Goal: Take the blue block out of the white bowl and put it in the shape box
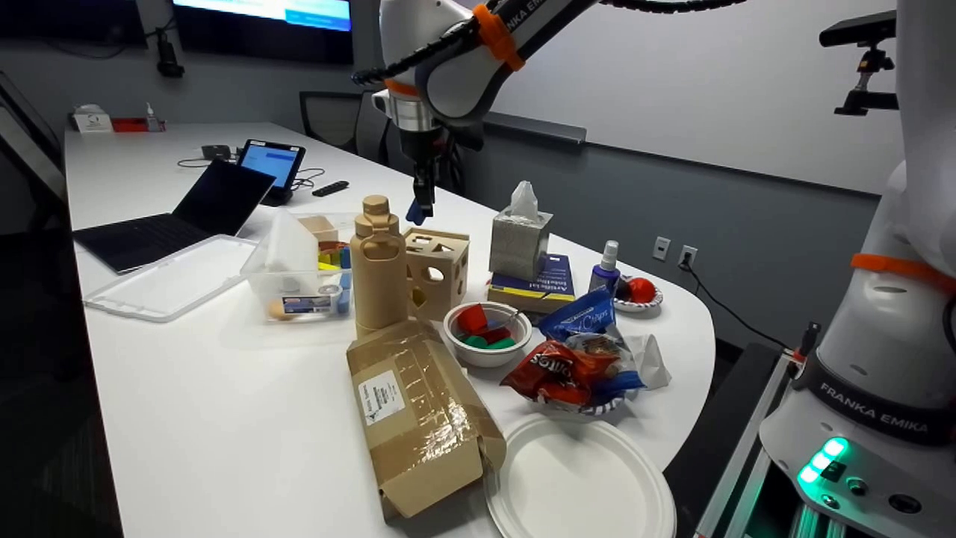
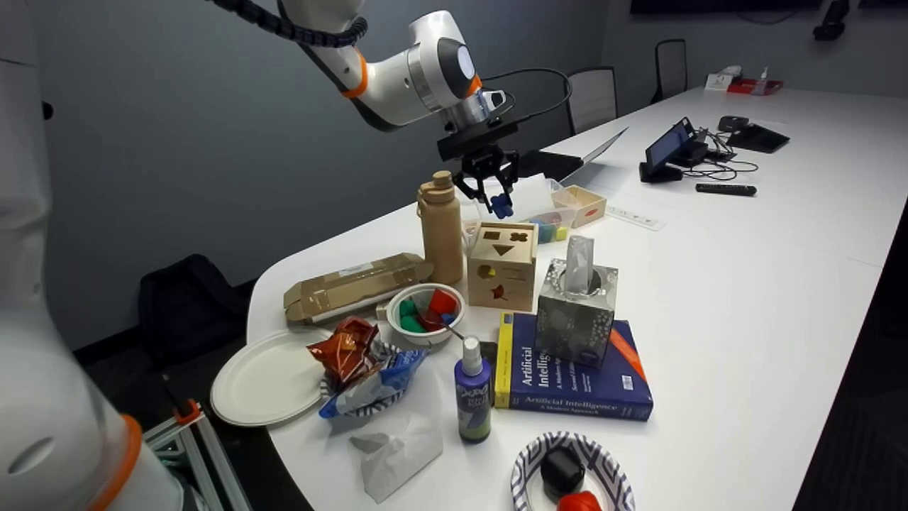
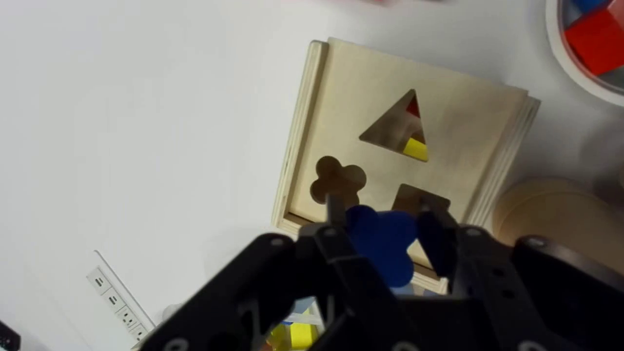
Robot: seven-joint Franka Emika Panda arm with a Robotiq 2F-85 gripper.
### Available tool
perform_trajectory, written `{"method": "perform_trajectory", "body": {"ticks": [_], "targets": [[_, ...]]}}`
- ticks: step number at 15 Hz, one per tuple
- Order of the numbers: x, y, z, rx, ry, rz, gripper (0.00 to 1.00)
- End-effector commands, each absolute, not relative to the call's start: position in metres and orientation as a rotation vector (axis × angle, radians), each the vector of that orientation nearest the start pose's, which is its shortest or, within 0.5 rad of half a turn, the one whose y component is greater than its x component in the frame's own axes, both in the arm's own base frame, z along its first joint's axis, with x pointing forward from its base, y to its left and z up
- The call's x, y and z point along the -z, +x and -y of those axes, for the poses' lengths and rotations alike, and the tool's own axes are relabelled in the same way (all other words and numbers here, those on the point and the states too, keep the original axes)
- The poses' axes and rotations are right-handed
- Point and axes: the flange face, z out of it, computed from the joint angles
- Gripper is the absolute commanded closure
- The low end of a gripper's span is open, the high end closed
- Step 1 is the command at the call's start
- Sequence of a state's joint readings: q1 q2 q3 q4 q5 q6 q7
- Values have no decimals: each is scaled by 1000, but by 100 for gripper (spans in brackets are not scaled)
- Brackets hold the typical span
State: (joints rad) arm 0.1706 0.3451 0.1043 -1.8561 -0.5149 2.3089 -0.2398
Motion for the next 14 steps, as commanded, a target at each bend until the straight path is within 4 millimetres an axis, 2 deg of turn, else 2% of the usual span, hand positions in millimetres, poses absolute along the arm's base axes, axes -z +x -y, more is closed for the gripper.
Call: {"method": "perform_trajectory", "body": {"ticks": [1, 3, 4, 10, 11, 14], "targets": [[-350, 640, -160, 159, -3199, 1430, 84], [-359, 633, -153, 175, -3185, 1313, 84], [-347, 633, -158, 178, -3200, 1365, 59], [-351, 635, -155, 189, -3198, 1312, 59], [-351, 635, -155, 189, -3198, 1312, 84], [-363, 641, -158, 191, -3214, 1404, 84]]}}
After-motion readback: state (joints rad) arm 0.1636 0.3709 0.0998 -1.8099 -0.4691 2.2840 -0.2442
